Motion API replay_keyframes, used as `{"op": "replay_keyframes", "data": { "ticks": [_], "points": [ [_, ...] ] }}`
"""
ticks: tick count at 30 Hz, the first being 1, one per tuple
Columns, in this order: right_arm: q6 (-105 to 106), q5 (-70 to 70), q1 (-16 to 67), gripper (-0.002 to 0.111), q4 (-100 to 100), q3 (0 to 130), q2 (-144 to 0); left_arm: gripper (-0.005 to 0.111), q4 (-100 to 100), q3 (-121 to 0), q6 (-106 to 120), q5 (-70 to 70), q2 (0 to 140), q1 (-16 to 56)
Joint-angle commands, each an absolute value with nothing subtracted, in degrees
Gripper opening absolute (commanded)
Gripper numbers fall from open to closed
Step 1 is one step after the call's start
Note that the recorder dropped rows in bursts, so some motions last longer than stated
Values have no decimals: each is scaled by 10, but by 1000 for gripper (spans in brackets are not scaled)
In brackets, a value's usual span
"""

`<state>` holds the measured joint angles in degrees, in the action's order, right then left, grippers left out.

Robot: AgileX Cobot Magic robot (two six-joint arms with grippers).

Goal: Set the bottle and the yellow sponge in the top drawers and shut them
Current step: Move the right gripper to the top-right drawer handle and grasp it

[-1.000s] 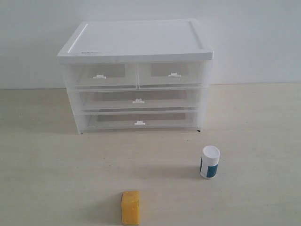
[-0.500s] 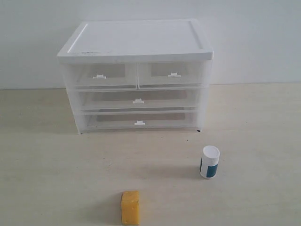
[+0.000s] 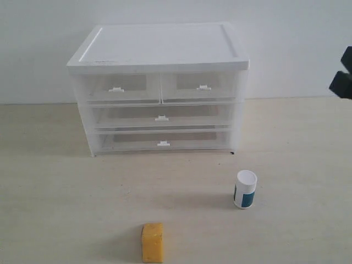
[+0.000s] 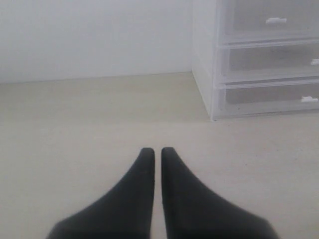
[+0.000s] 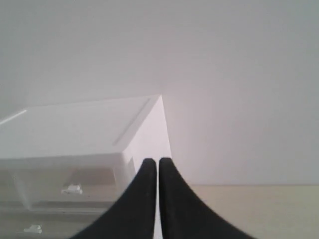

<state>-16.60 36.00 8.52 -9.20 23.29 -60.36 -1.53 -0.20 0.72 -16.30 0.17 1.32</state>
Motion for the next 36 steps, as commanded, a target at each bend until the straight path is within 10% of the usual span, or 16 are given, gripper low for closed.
{"op": "replay_keyframes", "data": {
  "ticks": [1, 16, 29, 36],
  "points": [
    [-158, 413, 88, 0, -94, 236, -670, 4, -11, 0, 9, -159, 0, 12],
    [36, 689, 363, 0, 235, 236, -872, 4, -11, 0, 9, -159, 0, 12],
    [-43, 700, 394, 0, 224, 310, -1029, 4, -11, 0, 9, -159, 0, 12],
    [-43, 700, 394, 28, 189, 371, -1082, 4, -11, 0, 9, -159, 0, 12]
  ]
}}
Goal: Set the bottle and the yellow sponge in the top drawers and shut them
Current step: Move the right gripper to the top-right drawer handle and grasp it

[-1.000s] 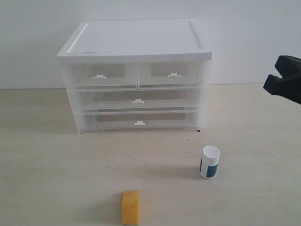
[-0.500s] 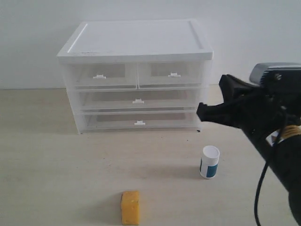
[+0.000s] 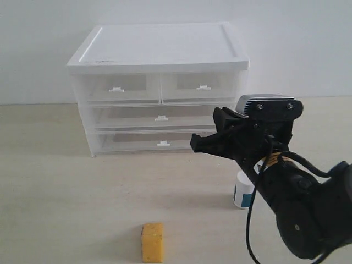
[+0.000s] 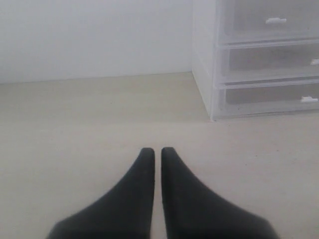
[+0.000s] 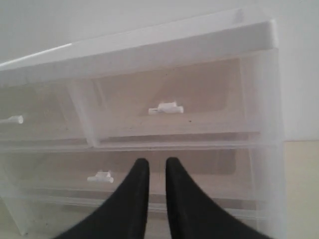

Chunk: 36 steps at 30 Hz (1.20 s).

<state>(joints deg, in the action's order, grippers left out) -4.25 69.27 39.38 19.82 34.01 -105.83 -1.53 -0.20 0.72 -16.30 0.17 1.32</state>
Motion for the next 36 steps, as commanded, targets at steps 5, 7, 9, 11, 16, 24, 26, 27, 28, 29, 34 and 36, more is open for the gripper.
{"op": "replay_keyframes", "data": {
  "ticks": [5, 7, 9, 11, 16, 24, 26, 27, 28, 29, 34, 36],
  "points": [
    [-4, 700, 394, 66, 200, 437, -1120, 4, -11, 0, 9, -159, 0, 12],
    [73, 700, 394, 66, 214, 459, -1134, 4, -11, 0, 9, -159, 0, 12],
    [101, 700, 394, 66, 260, 472, -1143, 4, -11, 0, 9, -159, 0, 12],
    [100, 700, 394, 66, 280, 483, -1148, 4, -11, 0, 9, -159, 0, 12],
    [92, 700, 394, 66, 284, 506, -1170, 4, -11, 0, 9, -159, 0, 12],
    [91, 698, 394, 66, 321, 555, -1205, 4, -11, 0, 9, -159, 0, 12],
    [91, 687, 394, 66, 321, 567, -1210, 4, -11, 0, 9, -159, 0, 12],
    [91, 684, 394, 66, 322, 574, -1213, 4, -11, 0, 9, -159, 0, 12],
    [91, 681, 394, 66, 324, 579, -1215, 4, -11, 0, 9, -159, 0, 12],
    [92, 678, 394, 66, 326, 585, -1218, 4, -11, 0, 9, -159, 0, 12],
    [99, 678, 394, 66, 340, 609, -1233, 4, -11, 0, 9, -159, 0, 12],
    [104, 677, 394, 66, 342, 616, -1238, 4, -11, 0, 9, -159, 0, 12]
  ]
}}
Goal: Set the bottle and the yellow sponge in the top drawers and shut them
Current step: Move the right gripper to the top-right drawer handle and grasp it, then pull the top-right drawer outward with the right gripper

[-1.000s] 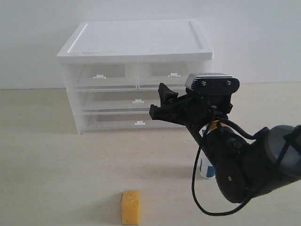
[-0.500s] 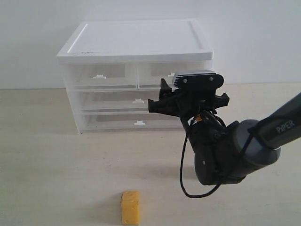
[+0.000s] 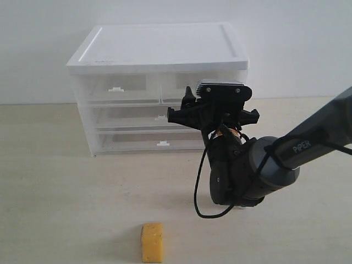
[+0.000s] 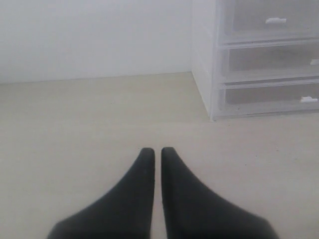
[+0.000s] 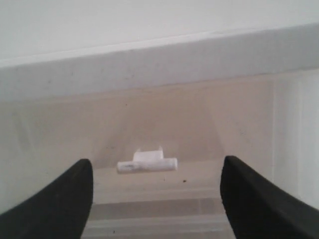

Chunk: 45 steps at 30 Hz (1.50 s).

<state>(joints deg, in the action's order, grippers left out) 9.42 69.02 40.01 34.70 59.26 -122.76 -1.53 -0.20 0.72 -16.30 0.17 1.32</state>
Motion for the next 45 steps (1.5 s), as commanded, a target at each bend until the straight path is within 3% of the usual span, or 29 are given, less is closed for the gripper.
{"op": "replay_keyframes", "data": {
  "ticks": [1, 3, 6, 12, 26, 45],
  "points": [
    [104, 677, 394, 66, 342, 619, -1241, 4, -11, 0, 9, -159, 0, 12],
    [104, 677, 394, 65, 342, 620, -1241, 4, -11, 0, 9, -159, 0, 12],
    [106, 677, 394, 50, 342, 620, -1241, 4, -11, 0, 9, -159, 0, 12],
    [111, 661, 397, 1, 342, 619, -1241, 4, -11, 0, 9, -159, 0, 12],
    [211, 669, 454, 0, 376, 587, -1219, 4, -11, 0, 9, -159, 0, 12],
    [102, 639, 463, 0, 386, 400, -1087, 4, -11, 0, 9, -159, 0, 12]
  ]
}}
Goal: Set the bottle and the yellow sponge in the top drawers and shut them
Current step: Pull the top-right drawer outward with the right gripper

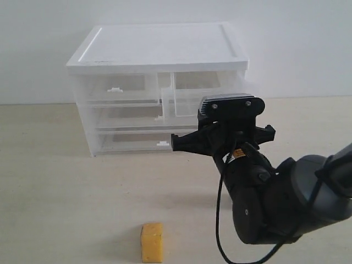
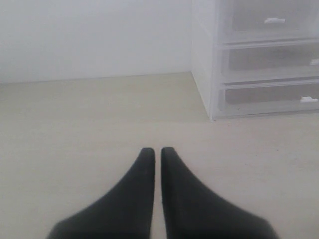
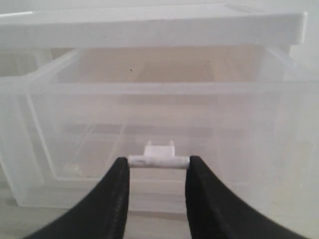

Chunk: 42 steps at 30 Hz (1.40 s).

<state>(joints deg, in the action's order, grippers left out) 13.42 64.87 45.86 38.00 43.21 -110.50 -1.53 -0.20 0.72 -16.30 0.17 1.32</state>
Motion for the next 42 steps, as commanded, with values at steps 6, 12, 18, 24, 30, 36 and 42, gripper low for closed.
{"op": "replay_keyframes", "data": {
  "ticks": [6, 12, 18, 24, 30, 36, 42],
  "points": [
    [95, 647, 480, 3, 386, 380, -1084, 4, -11, 0, 9, -159, 0, 12],
    [93, 644, 487, 40, 378, 378, -1084, 4, -11, 0, 9, -159, 0, 12],
    [93, 615, 487, 62, 378, 378, -1083, 4, -11, 0, 9, -159, 0, 12],
    [150, 498, 487, 62, 380, 378, -1031, 4, -11, 0, 9, -159, 0, 12],
    [240, 304, 485, 62, 385, 378, -938, 4, -11, 0, 9, -159, 0, 12],
    [350, 122, 485, 62, 388, 378, -873, 4, -11, 0, 9, -159, 0, 12],
    [391, -33, 485, 57, 388, 379, -820, 4, -11, 0, 9, -159, 0, 12]
  ]
}}
